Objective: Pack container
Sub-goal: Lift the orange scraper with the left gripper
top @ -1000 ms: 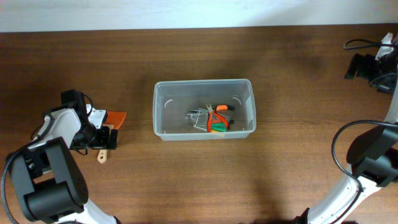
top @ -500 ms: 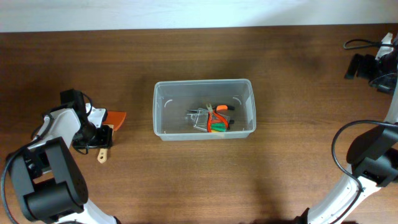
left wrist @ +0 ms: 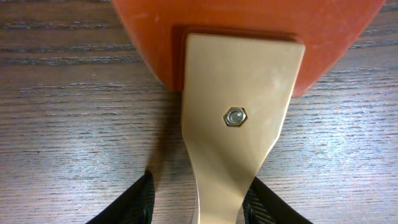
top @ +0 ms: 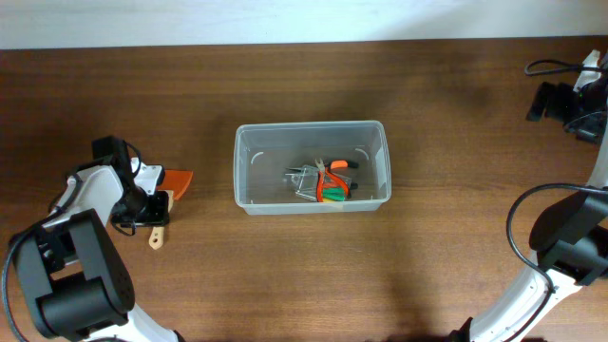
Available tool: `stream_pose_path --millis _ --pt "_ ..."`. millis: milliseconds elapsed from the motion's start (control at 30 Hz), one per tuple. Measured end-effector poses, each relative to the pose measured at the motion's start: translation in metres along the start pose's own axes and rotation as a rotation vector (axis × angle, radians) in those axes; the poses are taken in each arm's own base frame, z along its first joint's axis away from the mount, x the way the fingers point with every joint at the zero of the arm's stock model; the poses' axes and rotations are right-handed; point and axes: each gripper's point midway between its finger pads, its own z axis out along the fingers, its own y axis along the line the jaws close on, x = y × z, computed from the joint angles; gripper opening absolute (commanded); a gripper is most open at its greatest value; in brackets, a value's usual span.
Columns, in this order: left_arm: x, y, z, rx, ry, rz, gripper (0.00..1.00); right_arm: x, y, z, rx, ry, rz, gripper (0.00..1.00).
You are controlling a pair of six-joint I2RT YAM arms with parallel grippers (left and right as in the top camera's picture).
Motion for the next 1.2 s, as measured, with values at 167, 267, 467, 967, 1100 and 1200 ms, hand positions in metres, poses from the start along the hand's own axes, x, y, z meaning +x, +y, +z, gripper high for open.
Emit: stream_pose_path --millis 167,267,467,967,1100,1200 --pt "-0.0002 -0.0006 0.0000 0.003 -0.001 -0.002 0.39 0.0000 0.0000 0.0000 0.000 0.000 -0.001 0.99" --pt "-0.0003 -0.0014 0.0000 0.008 -0.002 0.000 0.38 0.0000 0.0000 0.0000 0.000 0.000 0.000 0.98" --pt "0.0011 -0.0032 0.0000 0.018 0.003 0.000 0.33 0.0000 0.0000 0.0000 0.000 0.000 0.000 0.99" --pt "-0.0019 -0.0034 0.0001 0.020 -0.010 0.000 0.25 0.0000 0.0001 0.0000 0.000 0.000 0.000 0.99" --pt "-0.0019 -0.0034 0.0005 0.021 -0.009 0.000 0.25 0.0000 0.0000 0.0000 0.000 0.000 0.000 0.99" --pt "-0.0020 -0.0034 0.0005 0.021 -0.009 0.000 0.24 0.0000 0.0000 0.0000 0.000 0.000 0.000 0.99"
